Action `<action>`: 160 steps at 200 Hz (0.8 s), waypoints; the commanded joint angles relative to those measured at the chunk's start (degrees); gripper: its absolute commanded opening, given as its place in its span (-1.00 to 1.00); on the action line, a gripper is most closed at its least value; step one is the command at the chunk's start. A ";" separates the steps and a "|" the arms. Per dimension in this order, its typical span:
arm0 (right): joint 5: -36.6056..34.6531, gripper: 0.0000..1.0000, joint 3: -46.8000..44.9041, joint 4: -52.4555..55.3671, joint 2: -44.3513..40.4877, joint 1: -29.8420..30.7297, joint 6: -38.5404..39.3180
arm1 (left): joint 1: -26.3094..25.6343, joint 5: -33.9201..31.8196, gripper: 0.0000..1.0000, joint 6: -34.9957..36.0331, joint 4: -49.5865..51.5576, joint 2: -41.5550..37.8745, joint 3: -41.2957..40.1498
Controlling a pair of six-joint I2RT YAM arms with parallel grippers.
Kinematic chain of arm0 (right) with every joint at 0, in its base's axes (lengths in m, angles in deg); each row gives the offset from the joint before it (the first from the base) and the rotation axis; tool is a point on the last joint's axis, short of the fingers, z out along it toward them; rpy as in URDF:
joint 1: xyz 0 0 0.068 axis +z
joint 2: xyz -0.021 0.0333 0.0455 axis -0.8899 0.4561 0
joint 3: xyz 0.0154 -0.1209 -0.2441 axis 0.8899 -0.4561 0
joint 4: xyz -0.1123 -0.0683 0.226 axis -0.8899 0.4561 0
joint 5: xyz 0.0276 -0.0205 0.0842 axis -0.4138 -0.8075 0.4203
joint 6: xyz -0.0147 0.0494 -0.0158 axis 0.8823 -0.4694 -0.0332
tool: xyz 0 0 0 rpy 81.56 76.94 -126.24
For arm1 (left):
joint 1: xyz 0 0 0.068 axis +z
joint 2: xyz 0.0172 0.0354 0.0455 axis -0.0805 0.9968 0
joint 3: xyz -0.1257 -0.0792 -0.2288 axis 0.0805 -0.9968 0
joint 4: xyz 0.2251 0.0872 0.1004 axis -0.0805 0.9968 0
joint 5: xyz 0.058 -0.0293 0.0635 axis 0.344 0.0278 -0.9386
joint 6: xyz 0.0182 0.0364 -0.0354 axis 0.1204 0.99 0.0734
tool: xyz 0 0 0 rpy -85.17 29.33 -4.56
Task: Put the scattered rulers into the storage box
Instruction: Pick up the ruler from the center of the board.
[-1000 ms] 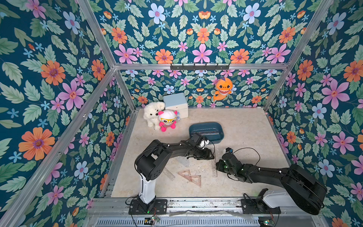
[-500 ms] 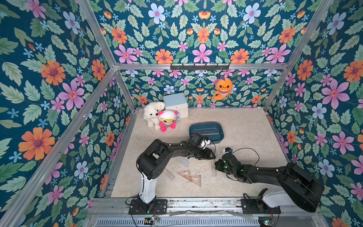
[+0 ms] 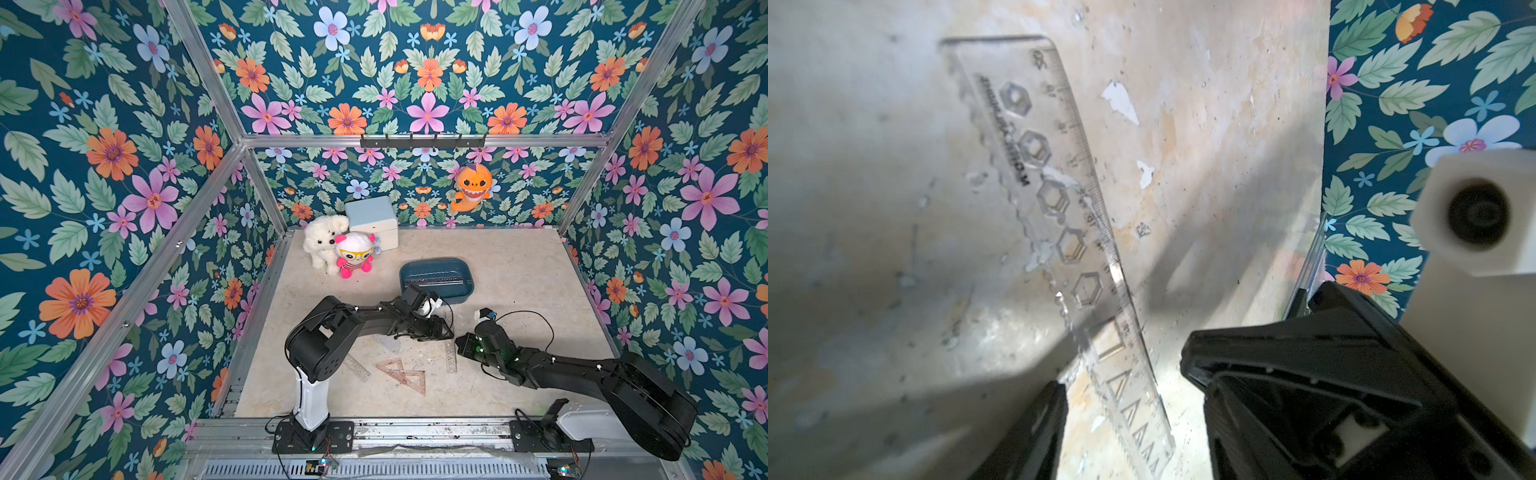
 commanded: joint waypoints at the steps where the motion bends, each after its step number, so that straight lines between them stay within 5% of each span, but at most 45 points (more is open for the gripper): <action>1: 1.58 -1.00 0.55 -1.57 1.48 -0.02 0.41 | 0.20 -4.10 0.19 -0.79 7.96 0.68 -0.79; 160: 4.21 -1.00 -2.56 -9.60 10.43 -0.55 -1.21 | 0.17 -2.74 0.14 -1.52 6.74 2.70 -0.69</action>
